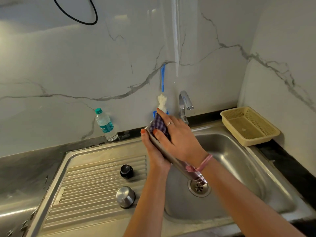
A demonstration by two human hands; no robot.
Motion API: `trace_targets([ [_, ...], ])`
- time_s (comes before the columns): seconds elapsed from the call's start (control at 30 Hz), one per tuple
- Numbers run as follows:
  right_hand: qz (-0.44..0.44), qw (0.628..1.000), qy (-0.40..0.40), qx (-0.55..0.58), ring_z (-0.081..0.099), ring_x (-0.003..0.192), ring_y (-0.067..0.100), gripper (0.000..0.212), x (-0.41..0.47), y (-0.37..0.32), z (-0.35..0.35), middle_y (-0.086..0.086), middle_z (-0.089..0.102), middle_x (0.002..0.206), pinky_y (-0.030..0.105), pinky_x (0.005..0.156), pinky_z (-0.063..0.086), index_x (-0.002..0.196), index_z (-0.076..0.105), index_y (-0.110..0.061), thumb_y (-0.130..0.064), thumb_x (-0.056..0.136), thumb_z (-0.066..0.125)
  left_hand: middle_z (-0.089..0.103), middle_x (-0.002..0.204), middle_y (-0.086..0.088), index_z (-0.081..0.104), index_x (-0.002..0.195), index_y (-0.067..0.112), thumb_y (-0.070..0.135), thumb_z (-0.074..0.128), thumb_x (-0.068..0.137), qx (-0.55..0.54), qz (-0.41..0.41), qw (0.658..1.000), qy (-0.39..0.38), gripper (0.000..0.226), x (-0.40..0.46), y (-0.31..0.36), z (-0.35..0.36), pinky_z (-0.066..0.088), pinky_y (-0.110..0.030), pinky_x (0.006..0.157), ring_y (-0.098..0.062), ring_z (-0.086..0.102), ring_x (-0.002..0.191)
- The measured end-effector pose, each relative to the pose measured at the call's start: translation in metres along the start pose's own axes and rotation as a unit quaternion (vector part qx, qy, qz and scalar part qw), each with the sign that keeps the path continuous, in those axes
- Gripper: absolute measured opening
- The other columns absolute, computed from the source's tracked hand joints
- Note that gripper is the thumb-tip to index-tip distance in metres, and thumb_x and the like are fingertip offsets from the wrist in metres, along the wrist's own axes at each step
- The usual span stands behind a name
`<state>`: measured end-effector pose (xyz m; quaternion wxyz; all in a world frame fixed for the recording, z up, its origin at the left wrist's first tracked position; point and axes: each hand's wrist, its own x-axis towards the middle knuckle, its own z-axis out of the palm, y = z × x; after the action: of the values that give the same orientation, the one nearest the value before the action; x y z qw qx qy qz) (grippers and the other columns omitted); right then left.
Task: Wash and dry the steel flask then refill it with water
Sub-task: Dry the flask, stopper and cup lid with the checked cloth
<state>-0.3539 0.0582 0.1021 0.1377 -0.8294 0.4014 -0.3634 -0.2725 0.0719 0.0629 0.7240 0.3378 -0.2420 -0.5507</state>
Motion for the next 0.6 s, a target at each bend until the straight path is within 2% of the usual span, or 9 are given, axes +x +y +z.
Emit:
trace_targets([
  [0.07, -0.025, 0.999, 0.003, -0.027, 0.043, 0.126, 0.019, 0.068, -0.006, -0.002, 0.002, 0.000, 0.040, 0.147, 0.042, 0.105, 0.038, 0.153, 0.012, -0.030, -0.061, 0.094, 0.027, 0.075, 0.102, -0.001, 0.064, 0.115, 0.013, 0.063, 0.025, 0.092, -0.004, 0.020, 1.000, 0.017, 0.067, 0.001, 0.007, 0.002, 0.055, -0.025, 0.082, -0.014, 0.070, 0.098],
  [0.17, -0.039, 0.998, -0.013, -0.057, 0.045, 0.124, 0.021, 0.078, -0.040, 0.011, 0.007, 0.000, 0.036, 0.149, 0.042, 0.104, 0.039, 0.153, 0.008, -0.031, -0.066, 0.089, 0.035, 0.072, 0.095, -0.007, 0.067, 0.105, 0.013, 0.068, 0.031, 0.093, -0.036, 0.050, 0.998, 0.030, 0.066, 0.004, 0.018, -0.009, 0.056, -0.033, 0.080, -0.023, 0.069, 0.091],
  [0.27, 0.016, 0.998, -0.065, -0.005, 0.042, 0.123, 0.011, 0.091, -0.077, 0.032, 0.012, -0.008, 0.035, 0.146, 0.034, 0.107, 0.038, 0.152, 0.003, -0.037, -0.068, 0.082, 0.052, 0.073, 0.077, -0.002, 0.066, 0.097, 0.020, 0.067, 0.028, 0.096, -0.040, 0.062, 0.992, 0.103, 0.061, 0.005, 0.029, -0.021, 0.057, -0.031, 0.068, -0.021, 0.069, 0.076],
  [0.4, 0.010, 0.999, -0.023, 0.027, 0.049, 0.119, 0.007, 0.093, -0.090, 0.047, 0.012, -0.011, 0.045, 0.136, 0.026, 0.100, 0.044, 0.150, 0.017, -0.036, -0.062, 0.075, 0.065, 0.074, 0.079, 0.003, 0.079, 0.085, 0.027, 0.063, 0.016, 0.098, -0.091, 0.099, 0.988, 0.077, 0.074, 0.000, 0.027, -0.018, 0.058, -0.026, 0.064, -0.015, 0.070, 0.074],
  [0.47, -0.003, 1.000, -0.006, 0.012, 0.052, 0.116, 0.009, 0.092, -0.089, 0.050, 0.011, -0.010, 0.047, 0.135, 0.025, 0.095, 0.047, 0.149, 0.022, -0.033, -0.061, 0.074, 0.066, 0.074, 0.082, 0.003, 0.080, 0.085, 0.028, 0.063, 0.013, 0.098, -0.103, 0.102, 0.987, 0.069, 0.077, -0.002, 0.025, -0.015, 0.058, -0.026, 0.067, -0.015, 0.071, 0.077],
  [0.53, -0.005, 0.999, 0.026, -0.030, 0.055, 0.112, 0.012, 0.089, -0.089, 0.054, 0.010, -0.005, 0.049, 0.133, 0.024, 0.089, 0.048, 0.148, 0.029, -0.027, -0.059, 0.073, 0.064, 0.074, 0.092, -0.003, 0.077, 0.095, 0.027, 0.069, 0.021, 0.094, -0.080, 0.081, 0.989, 0.090, 0.070, -0.005, 0.027, -0.011, 0.058, -0.034, 0.082, -0.023, 0.070, 0.092],
  [0.6, -0.016, 0.995, 0.049, -0.086, 0.058, 0.109, 0.017, 0.088, -0.087, 0.059, 0.008, 0.001, 0.052, 0.132, 0.029, 0.088, 0.052, 0.146, 0.033, -0.022, -0.058, 0.072, 0.063, 0.070, 0.111, -0.008, 0.066, 0.108, 0.029, 0.073, 0.035, 0.082, -0.047, 0.056, 0.990, 0.123, 0.059, -0.008, 0.028, -0.007, 0.051, -0.045, 0.098, -0.030, 0.064, 0.110],
])
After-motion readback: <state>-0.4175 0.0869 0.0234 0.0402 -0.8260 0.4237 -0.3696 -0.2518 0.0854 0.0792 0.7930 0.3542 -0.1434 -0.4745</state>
